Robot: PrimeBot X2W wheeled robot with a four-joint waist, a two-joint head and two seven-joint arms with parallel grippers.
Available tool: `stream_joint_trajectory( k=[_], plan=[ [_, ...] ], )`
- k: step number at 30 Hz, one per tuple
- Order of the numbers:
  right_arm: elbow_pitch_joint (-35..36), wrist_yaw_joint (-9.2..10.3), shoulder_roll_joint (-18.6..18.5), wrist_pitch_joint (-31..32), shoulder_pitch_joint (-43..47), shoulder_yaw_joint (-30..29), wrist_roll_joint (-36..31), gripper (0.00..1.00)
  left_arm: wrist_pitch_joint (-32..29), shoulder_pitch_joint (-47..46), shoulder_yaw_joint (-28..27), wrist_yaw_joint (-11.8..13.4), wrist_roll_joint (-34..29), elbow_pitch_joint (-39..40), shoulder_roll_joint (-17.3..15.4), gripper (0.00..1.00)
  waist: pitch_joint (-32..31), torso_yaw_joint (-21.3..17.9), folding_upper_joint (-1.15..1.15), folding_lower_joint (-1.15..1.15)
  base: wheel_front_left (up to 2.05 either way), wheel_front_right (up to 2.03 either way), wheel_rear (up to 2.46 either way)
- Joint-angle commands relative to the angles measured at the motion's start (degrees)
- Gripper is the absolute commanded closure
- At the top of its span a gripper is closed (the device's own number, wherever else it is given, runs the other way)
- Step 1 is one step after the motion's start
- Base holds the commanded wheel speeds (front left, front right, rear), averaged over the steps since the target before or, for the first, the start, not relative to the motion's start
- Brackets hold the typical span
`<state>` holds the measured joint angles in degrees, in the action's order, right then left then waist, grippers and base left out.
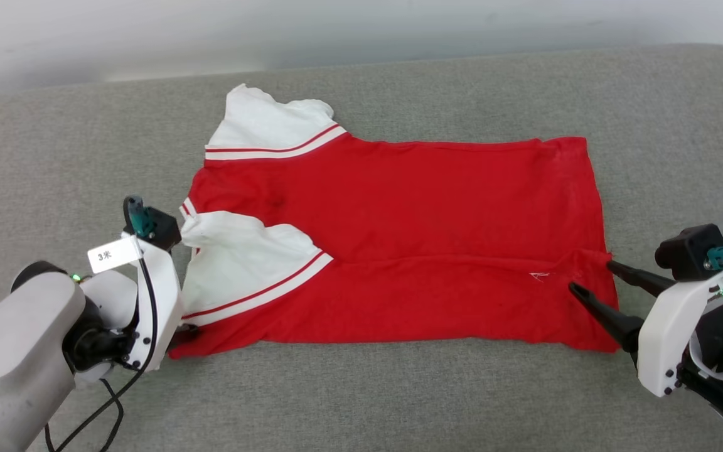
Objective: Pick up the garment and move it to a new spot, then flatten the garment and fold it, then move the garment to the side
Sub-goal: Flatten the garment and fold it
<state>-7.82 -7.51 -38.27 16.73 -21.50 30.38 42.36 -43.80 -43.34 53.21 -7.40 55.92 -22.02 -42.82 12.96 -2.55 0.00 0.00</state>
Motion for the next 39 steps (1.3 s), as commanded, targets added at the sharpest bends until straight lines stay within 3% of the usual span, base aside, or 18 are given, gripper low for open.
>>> stream_joint_trajectory(
  k=[1,9,11,18,25,31,39],
  plan=[
    [0.18,0.04,0.24,0.16,-1.22,0.07,0.14,0.0,-0.26,0.66,0.11,0.01,0.32,-0.3,0.06,0.0,0.55,-0.61,0.0,0.0,0.0,0.0,0.0],
    [-0.03,0.04,-0.38,1.35,-3.59,1.25,0.87,0.0,-1.64,4.83,4.44,0.0,3.02,-3.13,2.01,0.0,1.24,-1.95,0.0,0.0,0.0,0.0,0.0],
    [0.23,0.04,-1.1,1.84,-4.64,1.4,1.07,0.0,-1.51,5.05,5.36,-0.05,3.66,-3.11,1.99,1.0,0.86,-1.9,0.0,0.0,0.0,0.0,0.0],
    [2.41,0.04,-5.64,8.11,-9.81,2.06,2.73,0.0,1.49,2.24,5.62,0.0,4.7,-0.9,-0.41,1.0,-1.19,-1.11,0.0,0.0,0.0,0.0,0.0],
    [1.19,0.04,-8.08,23.9,-12.94,1.68,5.63,0.0,4.6,-1.27,6.37,0.0,4.68,3.97,-2.86,1.0,-1.77,0.17,0.0,0.0,0.0,0.0,0.0],
    [-2.89,0.04,-5.01,33.97,-11.11,1.19,7.09,0.0,5.61,-3.63,7.32,0.0,4.11,6.18,-3.31,1.0,-0.25,1.29,0.0,0.0,0.0,0.0,0.0],
    [-9.18,0.04,1.88,33.62,-7.15,2.21,6.05,0.0,6.74,-5.58,8.8,0.0,2.84,7.14,-2.96,1.0,2.63,2.59,0.0,0.0,0.0,0.0,0.0]
  ],
)
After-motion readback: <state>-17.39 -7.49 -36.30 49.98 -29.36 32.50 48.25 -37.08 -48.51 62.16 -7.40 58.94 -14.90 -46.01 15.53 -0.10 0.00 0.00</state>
